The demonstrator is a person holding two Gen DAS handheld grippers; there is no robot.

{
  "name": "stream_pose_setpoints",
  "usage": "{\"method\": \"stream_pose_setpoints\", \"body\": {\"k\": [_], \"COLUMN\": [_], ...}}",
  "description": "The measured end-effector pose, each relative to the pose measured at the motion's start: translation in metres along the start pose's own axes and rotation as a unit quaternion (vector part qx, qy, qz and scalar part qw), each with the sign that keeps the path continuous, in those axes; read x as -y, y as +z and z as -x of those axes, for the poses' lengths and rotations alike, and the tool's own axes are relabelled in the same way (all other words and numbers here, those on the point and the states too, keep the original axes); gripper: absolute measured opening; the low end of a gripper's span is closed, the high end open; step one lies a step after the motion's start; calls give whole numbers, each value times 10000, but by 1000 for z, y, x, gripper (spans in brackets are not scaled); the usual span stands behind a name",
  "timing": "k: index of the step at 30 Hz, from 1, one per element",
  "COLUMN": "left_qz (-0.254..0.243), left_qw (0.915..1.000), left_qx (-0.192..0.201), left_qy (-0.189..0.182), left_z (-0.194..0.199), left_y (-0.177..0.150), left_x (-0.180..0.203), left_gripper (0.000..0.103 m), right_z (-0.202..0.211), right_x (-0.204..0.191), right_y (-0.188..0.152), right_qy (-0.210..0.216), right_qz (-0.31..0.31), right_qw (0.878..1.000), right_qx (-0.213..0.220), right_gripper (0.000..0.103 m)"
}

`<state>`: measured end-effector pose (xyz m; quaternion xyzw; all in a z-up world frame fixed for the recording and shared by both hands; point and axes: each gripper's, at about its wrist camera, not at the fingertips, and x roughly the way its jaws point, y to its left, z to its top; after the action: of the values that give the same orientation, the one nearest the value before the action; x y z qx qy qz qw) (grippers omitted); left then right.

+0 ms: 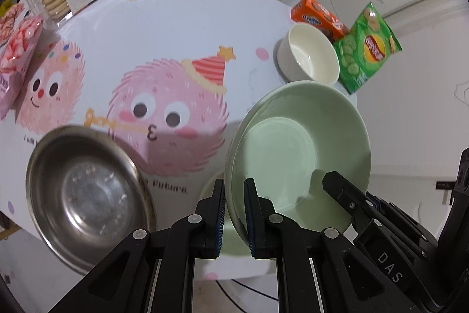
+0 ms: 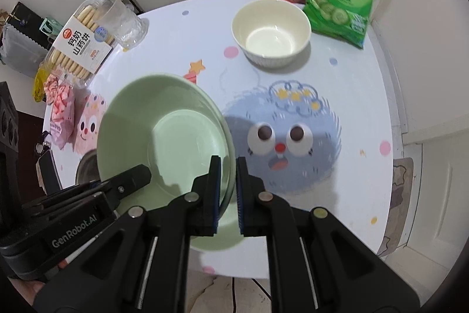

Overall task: Organize plates and bowls
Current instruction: 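Carry the second green bowl with both grippers and lower it onto the first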

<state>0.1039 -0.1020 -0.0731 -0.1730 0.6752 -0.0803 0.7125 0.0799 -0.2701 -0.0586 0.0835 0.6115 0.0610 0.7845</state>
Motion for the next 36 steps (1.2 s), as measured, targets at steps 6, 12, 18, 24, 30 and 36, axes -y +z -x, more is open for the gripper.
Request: {"method": "stream_pose_setpoints", "body": {"k": [6,12,18,24,30,36], "left_qz": [-124,-277,-326,-287,-213,-158], "left_qw": [9997,9988,9981,9977,9976,9975], "left_qx": [-140,-238,-312,-414,-475,-534], "left_qy": [149,333,417,455,447,425], "left_z": [-10,-23,-31,-37,-43,-44], "left_y": [-20,-32,-37,-38,-37,-37], "left_x": [-2,-2,-2,-5,-6,-6], "left_gripper": [12,12,12,12,12,14], "right_z": [-5,-16,-24,-30,-37,-41], "right_x": [5,13,16,14,11,13], "right_y": [-25,-44,-54,-57,-58,-56], "right_qy": [11,43,-24,-112,-192,-217], "right_qz": [-69,-176,-165,-77,-26,-62], "right_qw": [9999,9995,9993,9992,9988,9984], "right_qx": [-98,-247,-337,-378,-446,-522], "right_gripper": [11,11,11,11,11,11]}}
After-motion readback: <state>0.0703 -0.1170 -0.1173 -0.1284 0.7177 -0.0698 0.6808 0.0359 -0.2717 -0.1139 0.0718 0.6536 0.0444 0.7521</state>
